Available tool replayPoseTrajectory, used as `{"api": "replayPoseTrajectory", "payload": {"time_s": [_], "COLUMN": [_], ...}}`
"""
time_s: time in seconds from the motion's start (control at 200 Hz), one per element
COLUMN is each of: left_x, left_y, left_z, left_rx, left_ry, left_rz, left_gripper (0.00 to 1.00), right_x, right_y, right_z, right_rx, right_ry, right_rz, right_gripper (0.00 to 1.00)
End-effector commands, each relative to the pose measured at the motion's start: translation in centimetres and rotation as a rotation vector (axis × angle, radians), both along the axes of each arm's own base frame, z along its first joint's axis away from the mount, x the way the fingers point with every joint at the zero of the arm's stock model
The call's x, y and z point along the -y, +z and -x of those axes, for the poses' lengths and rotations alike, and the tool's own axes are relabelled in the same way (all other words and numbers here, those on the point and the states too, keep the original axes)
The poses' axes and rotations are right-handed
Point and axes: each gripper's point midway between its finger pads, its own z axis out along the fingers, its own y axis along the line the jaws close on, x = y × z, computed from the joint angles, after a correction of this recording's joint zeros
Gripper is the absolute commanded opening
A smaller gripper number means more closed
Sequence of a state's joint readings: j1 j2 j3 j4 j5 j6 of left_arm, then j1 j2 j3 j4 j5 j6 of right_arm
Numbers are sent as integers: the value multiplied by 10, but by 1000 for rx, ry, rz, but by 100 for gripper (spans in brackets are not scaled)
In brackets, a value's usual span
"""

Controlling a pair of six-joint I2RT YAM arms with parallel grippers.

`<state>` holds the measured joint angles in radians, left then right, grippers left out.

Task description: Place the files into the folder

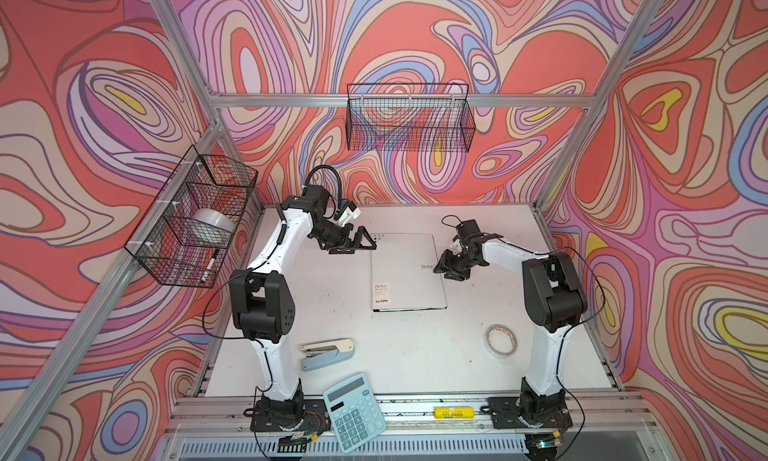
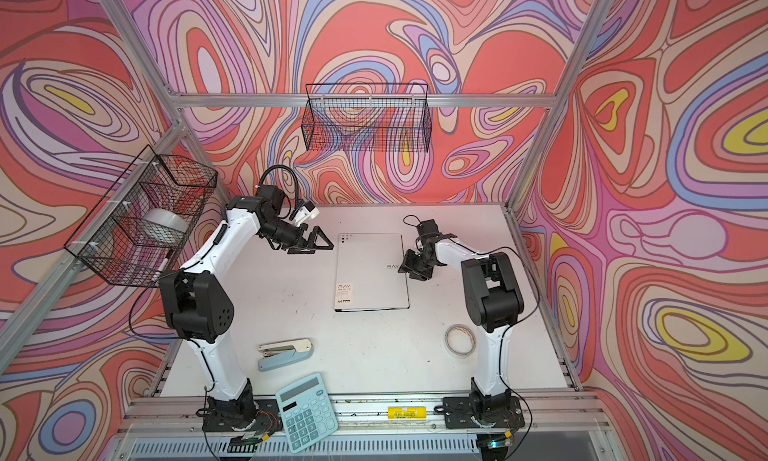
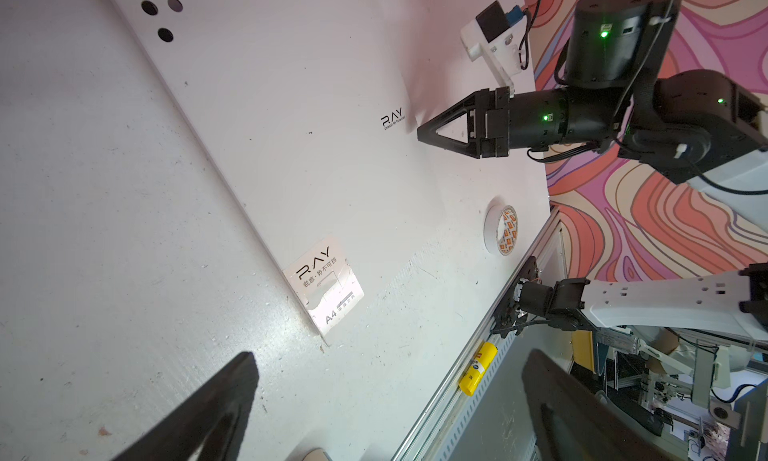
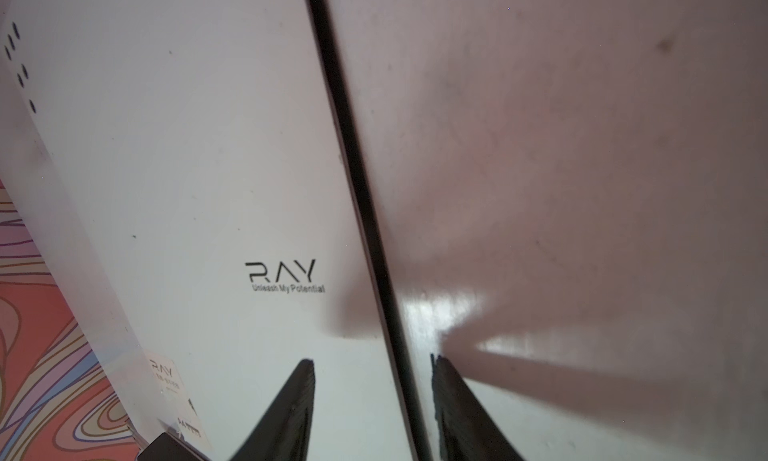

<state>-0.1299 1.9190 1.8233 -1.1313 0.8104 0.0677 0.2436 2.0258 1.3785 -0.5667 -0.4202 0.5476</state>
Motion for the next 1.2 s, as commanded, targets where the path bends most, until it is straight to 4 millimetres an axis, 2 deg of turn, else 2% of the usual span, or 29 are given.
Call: {"api": "replayPoseTrajectory", "payload": {"time_s": [0.0, 0.431, 0.551, 0.646, 0.736, 0.836, 0.987, 1.032, 1.067, 1.077, 1.092, 1.142, 1.197], "left_x": [-3, -14, -18, -27, -42, -72, -111, -121, -127, -129, -132, -140, -151], "left_y": [11, 11, 11, 6, 2, -5, -10, -12, -11, -13, -15, -20, -23], "left_z": [2, 0, -2, -10, -20, -37, -45, -44, -45, -44, -43, -40, -38], "left_rx": [48, 63, 73, 91, 133, 229, 406, 462, 515, 524, 539, 578, 616], "left_ry": [-8, 16, 28, 64, 133, 275, 424, 465, 495, 499, 509, 544, 593], "left_rz": [3, -27, -41, -96, -164, -284, -424, -457, -477, -482, -489, -511, -529], "left_gripper": [100, 100, 100, 100, 100, 100, 100, 100, 100, 100, 100, 100, 100], "right_x": [-7, -37, -38, -30, -16, 1, 31, 40, 47, 48, 50, 56, 61], "right_y": [-3, -15, -12, -6, 13, 42, 90, 101, 100, 110, 115, 123, 131], "right_z": [-3, -2, -7, -14, -27, -42, -59, -61, -64, -64, -64, -64, -61], "right_rx": [10, -8, 7, 46, 147, 286, 513, 566, 582, 611, 635, 702, 772], "right_ry": [6, 71, 73, 55, 23, -11, -73, -89, -95, -93, -89, -74, -56], "right_rz": [-36, -55, -48, 2, 72, 127, 181, 196, 214, 214, 223, 267, 307], "right_gripper": [48, 47, 46, 46, 47, 48, 54, 64, 78, 83, 87, 97, 98]}}
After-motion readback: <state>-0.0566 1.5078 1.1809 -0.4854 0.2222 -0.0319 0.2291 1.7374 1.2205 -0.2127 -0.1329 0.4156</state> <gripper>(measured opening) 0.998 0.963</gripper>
